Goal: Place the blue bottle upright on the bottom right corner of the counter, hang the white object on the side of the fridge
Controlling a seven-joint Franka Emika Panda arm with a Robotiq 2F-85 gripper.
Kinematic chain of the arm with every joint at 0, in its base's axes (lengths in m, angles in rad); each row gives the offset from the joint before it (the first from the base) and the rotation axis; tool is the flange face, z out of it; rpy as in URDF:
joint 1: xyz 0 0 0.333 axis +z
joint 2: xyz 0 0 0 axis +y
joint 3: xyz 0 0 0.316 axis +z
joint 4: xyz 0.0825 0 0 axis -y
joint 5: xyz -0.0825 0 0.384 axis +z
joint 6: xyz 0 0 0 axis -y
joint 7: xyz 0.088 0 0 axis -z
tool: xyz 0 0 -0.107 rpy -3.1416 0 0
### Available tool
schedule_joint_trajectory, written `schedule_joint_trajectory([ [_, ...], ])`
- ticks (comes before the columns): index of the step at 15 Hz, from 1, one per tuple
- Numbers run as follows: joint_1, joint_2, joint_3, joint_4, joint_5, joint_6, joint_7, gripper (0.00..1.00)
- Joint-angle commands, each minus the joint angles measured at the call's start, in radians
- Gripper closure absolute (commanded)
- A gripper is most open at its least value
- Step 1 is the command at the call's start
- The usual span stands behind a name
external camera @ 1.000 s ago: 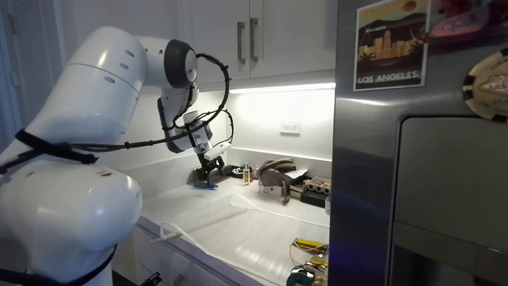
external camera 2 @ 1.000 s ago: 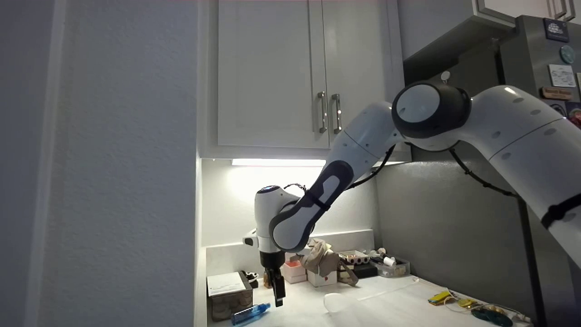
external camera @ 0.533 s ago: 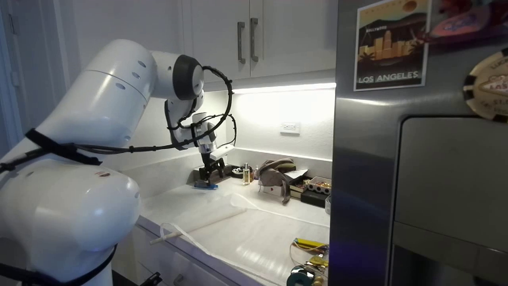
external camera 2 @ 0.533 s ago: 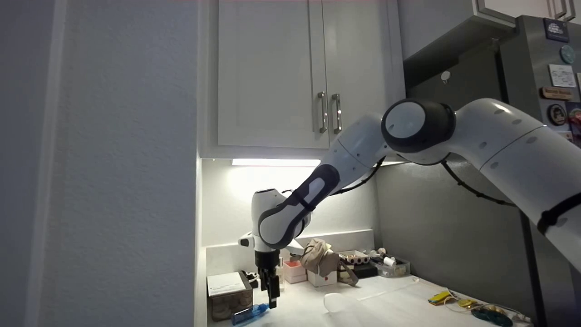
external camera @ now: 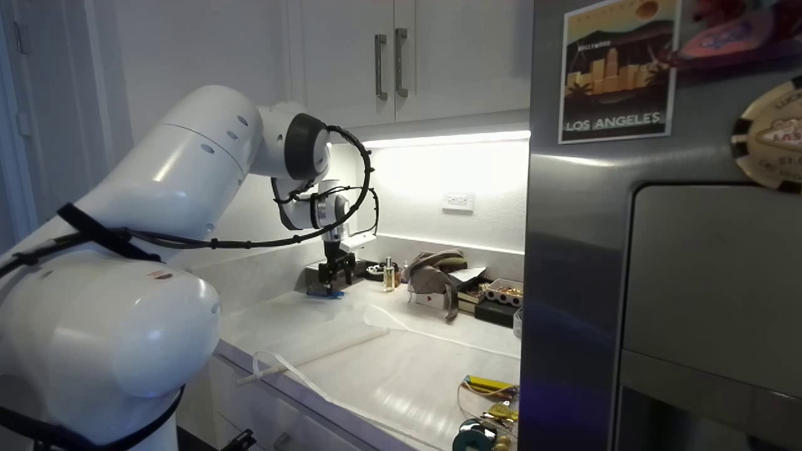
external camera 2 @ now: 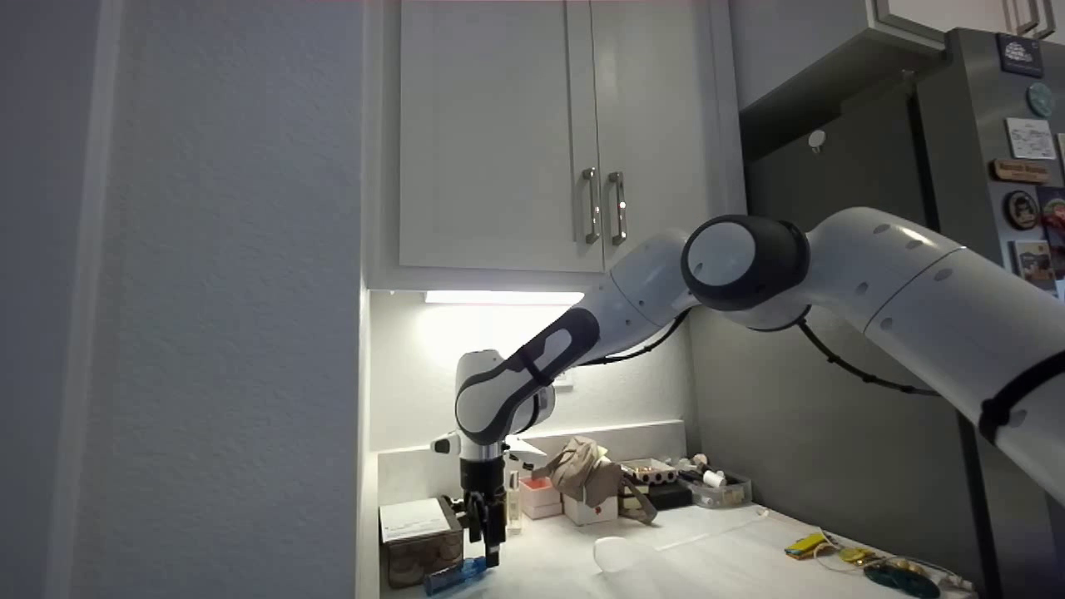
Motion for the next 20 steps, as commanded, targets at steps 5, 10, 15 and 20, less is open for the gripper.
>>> schedule_joint_trajectory([
  [5, -0.011, 0.080, 0.020, 0.151, 0.099, -0.170, -0.103, 0.00],
  [10, -0.011, 0.104, 0.014, 0.183, 0.106, -0.212, -0.099, 0.00],
  [15, -0.007, 0.114, 0.011, 0.201, 0.100, -0.216, -0.094, 0.49],
  [20, -0.002, 0.101, 0.009, 0.192, 0.095, -0.204, -0.084, 0.88],
])
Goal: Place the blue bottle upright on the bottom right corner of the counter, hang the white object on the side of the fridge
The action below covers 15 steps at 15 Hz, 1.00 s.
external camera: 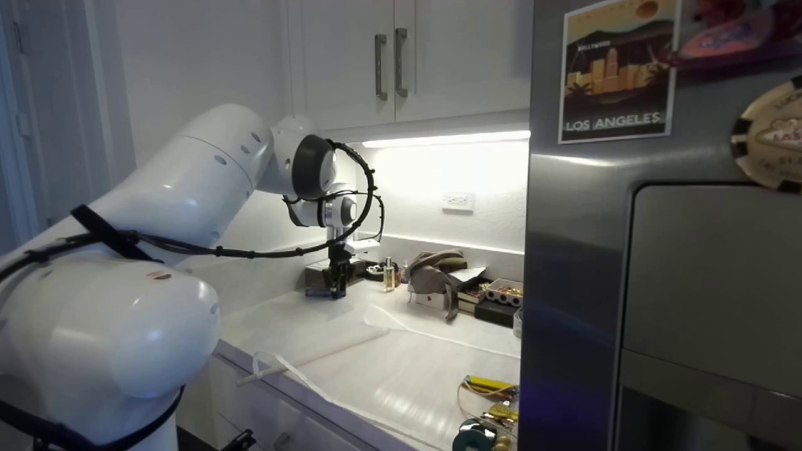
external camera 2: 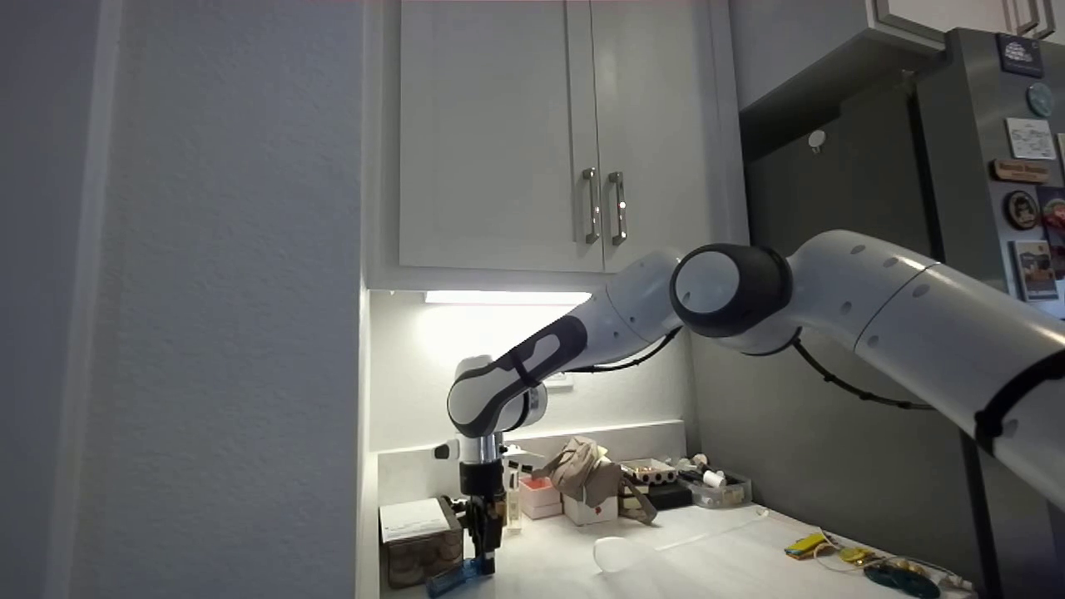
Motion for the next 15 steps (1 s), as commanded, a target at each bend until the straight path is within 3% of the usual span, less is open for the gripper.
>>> schedule_joint_trajectory([
  [1, 0.009, -0.004, -0.002, 0.020, 0.014, -0.029, -0.011, 0.95],
  [10, 0.062, -0.107, -0.025, -0.075, -0.036, -0.046, 0.049, 0.94],
  [15, 0.089, -0.239, -0.037, -0.229, -0.083, -0.060, 0.127, 0.94],
])
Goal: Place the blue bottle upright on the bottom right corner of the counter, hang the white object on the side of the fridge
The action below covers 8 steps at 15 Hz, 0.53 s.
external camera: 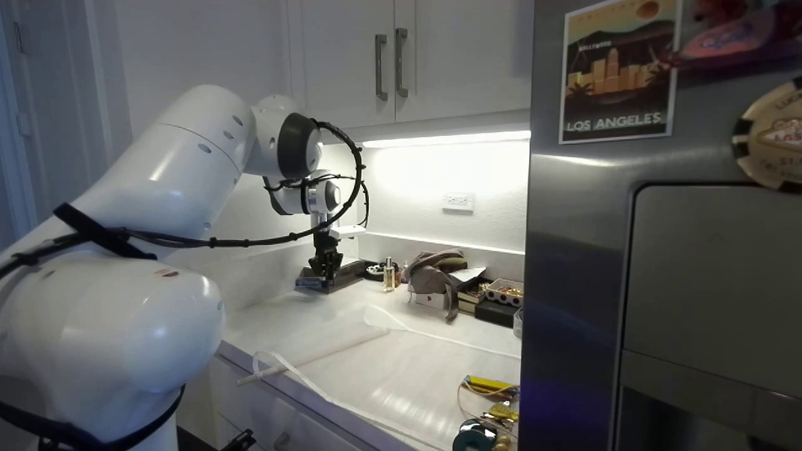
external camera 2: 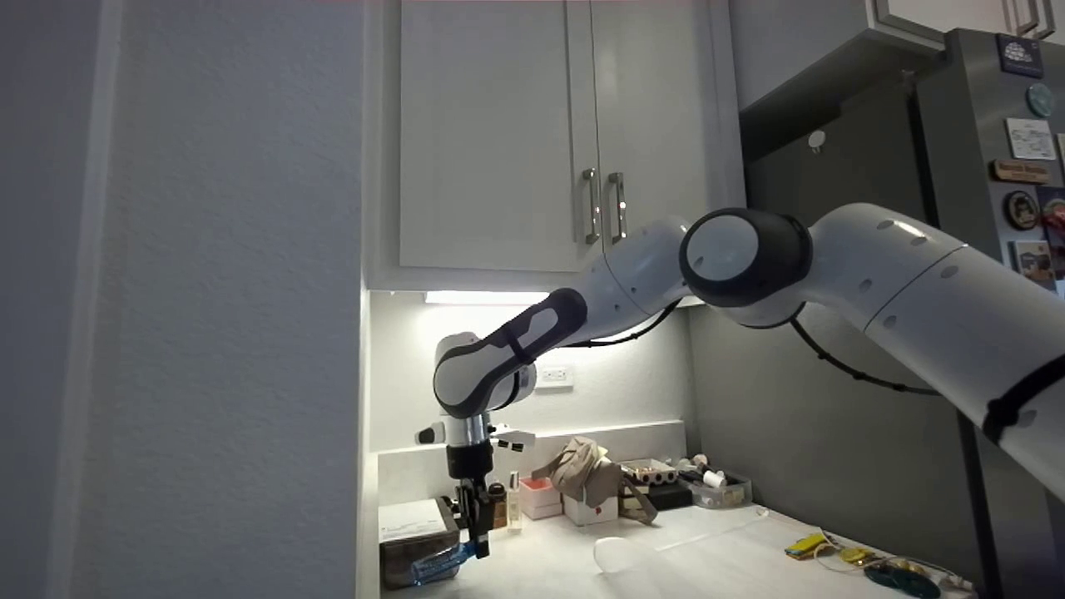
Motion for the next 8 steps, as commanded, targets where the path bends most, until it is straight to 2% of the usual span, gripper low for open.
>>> schedule_joint_trajectory([
  [1, 0.026, -0.152, -0.025, -0.181, -0.052, -0.021, 0.084, 0.94],
  [4, 0.036, -0.238, -0.025, -0.293, -0.102, -0.068, 0.154, 0.94],
  [8, 0.051, -0.341, -0.016, -0.406, -0.178, -0.200, 0.235, 0.94],
])
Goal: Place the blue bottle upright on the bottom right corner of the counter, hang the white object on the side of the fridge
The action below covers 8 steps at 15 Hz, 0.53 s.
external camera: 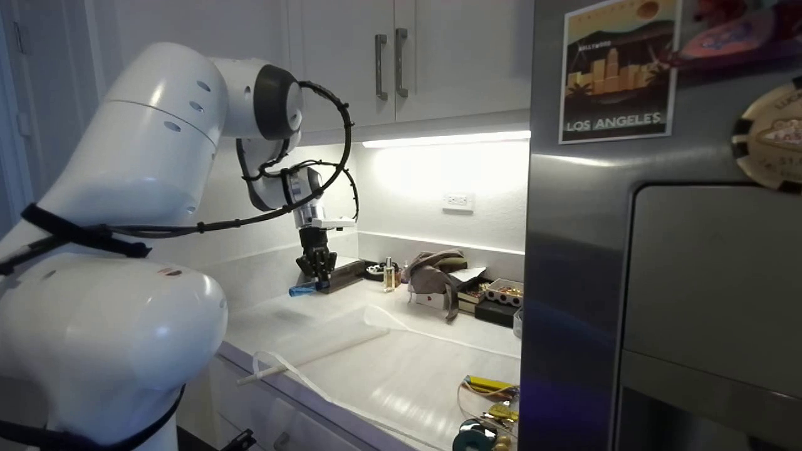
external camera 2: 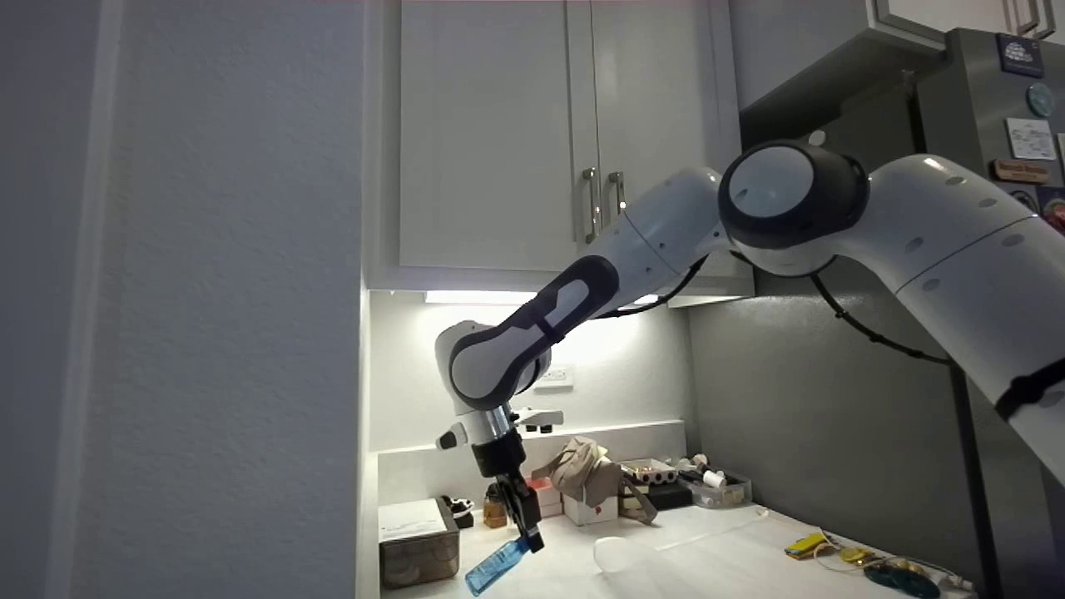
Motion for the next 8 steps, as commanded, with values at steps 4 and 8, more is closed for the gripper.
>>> schedule_joint_trajectory([
  [4, 0.043, -0.186, 0.015, -0.181, -0.118, -0.213, 0.118, 0.94],
  [8, 0.077, -0.188, 0.042, -0.190, -0.164, -0.340, 0.193, 0.94],
])
